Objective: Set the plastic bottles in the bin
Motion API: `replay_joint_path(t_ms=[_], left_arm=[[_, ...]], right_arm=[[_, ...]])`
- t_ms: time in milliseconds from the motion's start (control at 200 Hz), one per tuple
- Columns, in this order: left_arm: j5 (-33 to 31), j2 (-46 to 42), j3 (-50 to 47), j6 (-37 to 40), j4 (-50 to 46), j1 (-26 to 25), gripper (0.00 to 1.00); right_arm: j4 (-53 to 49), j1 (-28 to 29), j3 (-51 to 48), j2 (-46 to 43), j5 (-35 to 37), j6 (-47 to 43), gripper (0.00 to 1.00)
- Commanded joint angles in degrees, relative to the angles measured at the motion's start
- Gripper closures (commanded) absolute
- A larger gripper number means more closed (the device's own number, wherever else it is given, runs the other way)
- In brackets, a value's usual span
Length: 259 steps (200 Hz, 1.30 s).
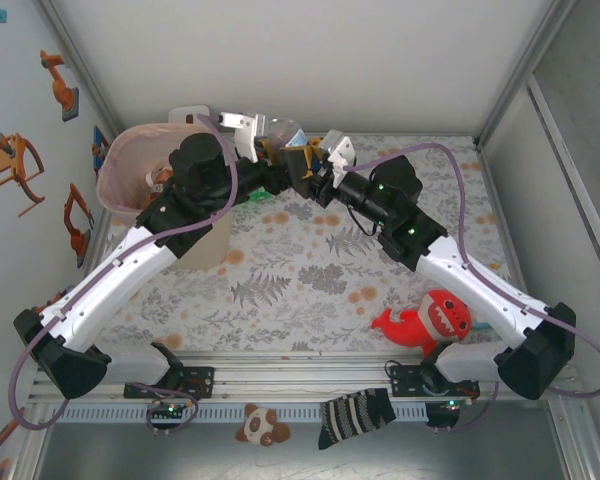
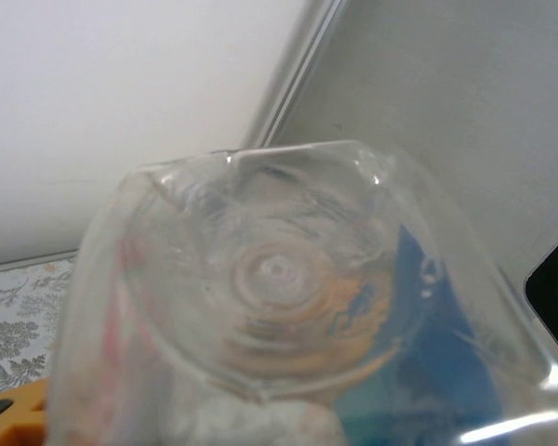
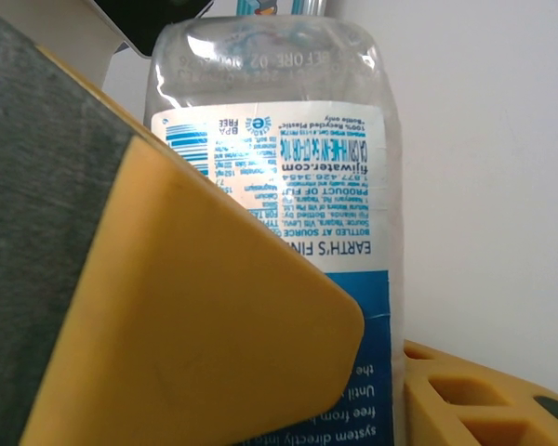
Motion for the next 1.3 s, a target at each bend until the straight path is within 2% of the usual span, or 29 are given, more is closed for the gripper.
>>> replay_joint_path(t_ms=[0,240,486,706,986,1292], left_arm=[[1.24,-1.18,1.33,1.29,1.73,-0.58,0.45],[0.57,-1.88,1.49,2.99,0.69,-0.53,0.48],[-1.23,-2.99,2.49,5.75,-1.72,-0.25,0.48],[-1.56,-3.58,3.56,7.32,-4.68,1.21,0.48],[-1.97,-4.15,7.60,11.15,-14.24,7.84,0.48],[-6.23,-3.19,16.05,19.99,-32.10,17.15,0.48]], right_arm=[[2.06,0.57,0.81,-1.71,0.75,0.06,0.52],[1.18,0.80,1.05,-1.66,0.13,-0.28,0.50],[-0.62,1.35,1.29,-2.47,-0.92,-0.47,0.33],[-3.76,2.37,0.87,-4.85,-1.63,-1.46,0.31],[-9.80,4.05,0.48,-8.30,-0.87,-3.35,0.31],[-12.59,4.28,-0.41,-10.50,1.53,-4.41,0.31]])
